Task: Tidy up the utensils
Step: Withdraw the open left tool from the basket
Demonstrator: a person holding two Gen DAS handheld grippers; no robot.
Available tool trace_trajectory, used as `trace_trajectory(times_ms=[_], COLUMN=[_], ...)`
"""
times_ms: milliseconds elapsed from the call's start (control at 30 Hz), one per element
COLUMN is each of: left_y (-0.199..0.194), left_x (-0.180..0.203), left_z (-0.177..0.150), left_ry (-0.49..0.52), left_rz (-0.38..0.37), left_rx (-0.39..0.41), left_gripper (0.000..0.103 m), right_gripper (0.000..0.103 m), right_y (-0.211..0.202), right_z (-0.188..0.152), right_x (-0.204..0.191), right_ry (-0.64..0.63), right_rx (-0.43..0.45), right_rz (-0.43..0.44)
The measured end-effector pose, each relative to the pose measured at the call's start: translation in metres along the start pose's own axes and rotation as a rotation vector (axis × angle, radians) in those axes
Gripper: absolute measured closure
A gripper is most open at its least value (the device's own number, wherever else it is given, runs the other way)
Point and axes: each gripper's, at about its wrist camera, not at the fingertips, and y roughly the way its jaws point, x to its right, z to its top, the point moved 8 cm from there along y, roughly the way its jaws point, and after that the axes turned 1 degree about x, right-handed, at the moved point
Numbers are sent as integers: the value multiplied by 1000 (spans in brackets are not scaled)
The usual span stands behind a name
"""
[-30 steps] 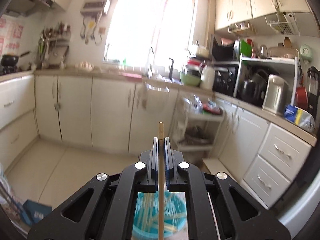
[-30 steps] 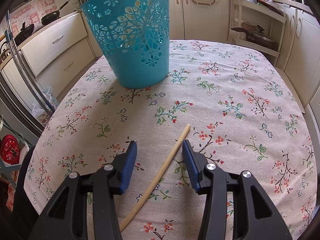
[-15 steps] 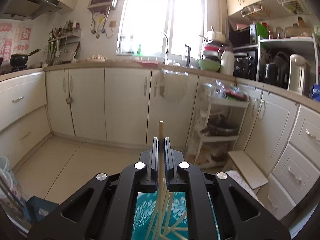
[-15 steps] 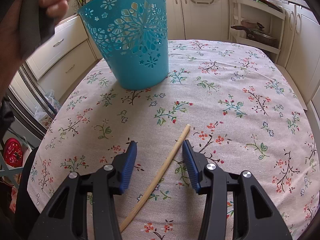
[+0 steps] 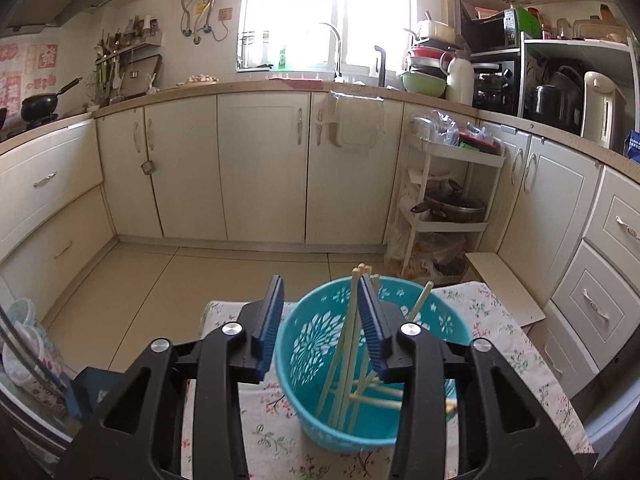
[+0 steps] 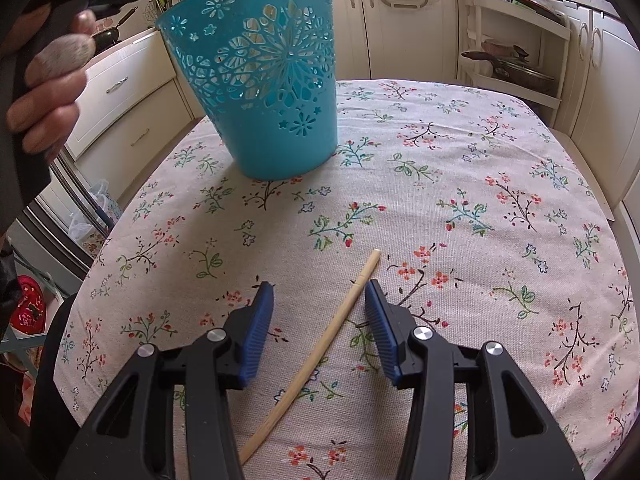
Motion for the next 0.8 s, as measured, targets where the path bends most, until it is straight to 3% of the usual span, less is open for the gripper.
trace_trajectory(times_ms=[167, 800], left_y=[-9, -46], left_x=[-4, -21], left_z=[-10, -43], left_ry=[4, 36], left_rz=[13, 68], left_rx=[-30, -68], left_gripper=[52, 21], right_gripper=[56, 53], right_y=[0, 0], right_z=[0, 0], right_x=[0, -1], right_ry=[0, -18], right_rx=[0, -2], right_rz=[0, -19])
